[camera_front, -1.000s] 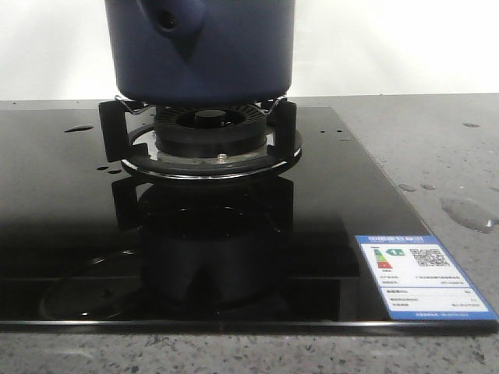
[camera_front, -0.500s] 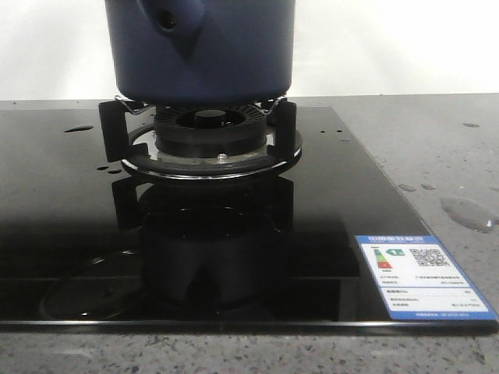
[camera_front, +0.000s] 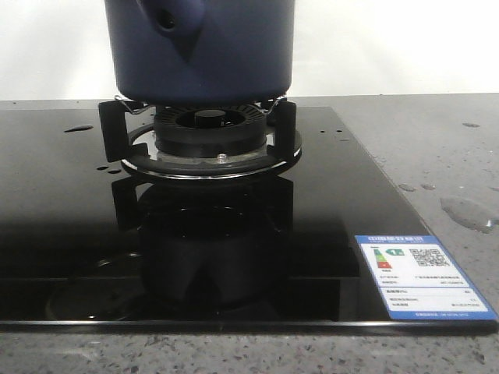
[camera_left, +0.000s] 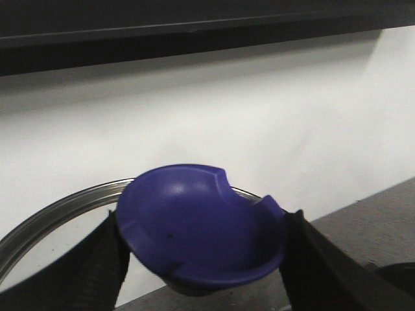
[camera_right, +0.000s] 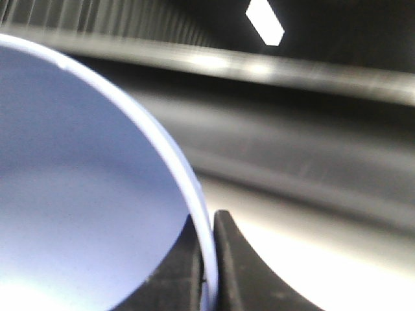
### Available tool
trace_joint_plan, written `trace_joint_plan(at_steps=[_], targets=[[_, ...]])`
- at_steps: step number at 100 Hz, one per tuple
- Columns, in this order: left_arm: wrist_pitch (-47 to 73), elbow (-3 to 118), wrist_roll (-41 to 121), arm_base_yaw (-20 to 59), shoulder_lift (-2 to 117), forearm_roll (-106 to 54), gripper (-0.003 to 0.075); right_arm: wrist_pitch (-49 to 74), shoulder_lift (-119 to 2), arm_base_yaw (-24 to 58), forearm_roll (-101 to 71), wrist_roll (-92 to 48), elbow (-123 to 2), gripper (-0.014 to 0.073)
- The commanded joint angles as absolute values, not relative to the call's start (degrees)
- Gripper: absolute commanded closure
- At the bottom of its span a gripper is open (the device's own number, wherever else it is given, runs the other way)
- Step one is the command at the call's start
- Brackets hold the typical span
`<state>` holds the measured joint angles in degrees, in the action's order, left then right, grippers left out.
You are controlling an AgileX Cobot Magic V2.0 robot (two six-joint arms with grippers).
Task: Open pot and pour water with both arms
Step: 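Tilt the bowl over the open saucepan to pour water in, then carry the bowl back and lower it onto the counter with the right gripper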
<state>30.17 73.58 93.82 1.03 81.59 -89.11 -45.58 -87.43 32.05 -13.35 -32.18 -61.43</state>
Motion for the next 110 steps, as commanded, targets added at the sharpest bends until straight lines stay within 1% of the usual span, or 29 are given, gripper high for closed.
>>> trace_joint_plan(at_steps=[1, 14, 29, 32, 35, 50, 56, 64, 73, 81, 110], targets=[[34.05, 75.91, 93.69, 1.12, 78.94, -92.64, 0.0362, -40.11, -81.56, 32.01, -18.31, -32.05, -65.25, 0.0640], [39.82, 75.91, 93.69, 1.35, 78.90, -93.07, 0.0362, -20.57, -76.78, 28.92, -28.91, -34.61, -70.81, 0.0639], [45.53, 75.91, 93.69, 2.12, 78.81, -96.05, 0.0362, 7.42, -73.45, 19.18, -31.13, -34.40, -77.52, 0.0638], [46.14, 76.01, 93.69, 2.86, 78.81, -96.21, 0.0362, 13.38, -73.02, 15.76, -31.37, -32.75, -79.07, 0.0638], [46.22, 76.16, 93.69, 3.24, 78.81, -96.21, 0.0362, 16.82, -73.02, 14.60, -31.37, -31.41, -79.77, 0.0638], [46.09, 77.41, 93.69, 6.74, 78.81, -96.21, 0.0362, 39.27, -73.22, 0.64, -29.97, -20.71, -81.75, 0.0638], [45.53, 78.04, 93.69, 8.23, 78.81, -96.21, 0.0362, 47.36, -74.11, -4.72, -25.56, -15.79, -81.75, 0.0638], [45.43, 78.59, 93.69, 9.62, 78.92, -96.21, 0.0362, 55.78, -75.68, -9.64, -20.32, -11.67, -81.75, 0.0638], [44.36, 78.57, 93.69, 11.06, 78.92, -96.21, 0.0361, 60.49, -77.98, -12.27, -15.86, -8.63, -81.14, 0.0638], [44.08, 78.57, 93.69, 11.93, 79.01, -96.21, 0.0362, 62.14, -79.58, -12.45, -13.36, -8.50, -79.58, 0.0638], [43.96, 78.57, 93.69, 12.25, 79.01, -95.99, 0.0362, 59.92, -81.56, -12.45, -11.93, -8.50, -72.54, 0.0638]])
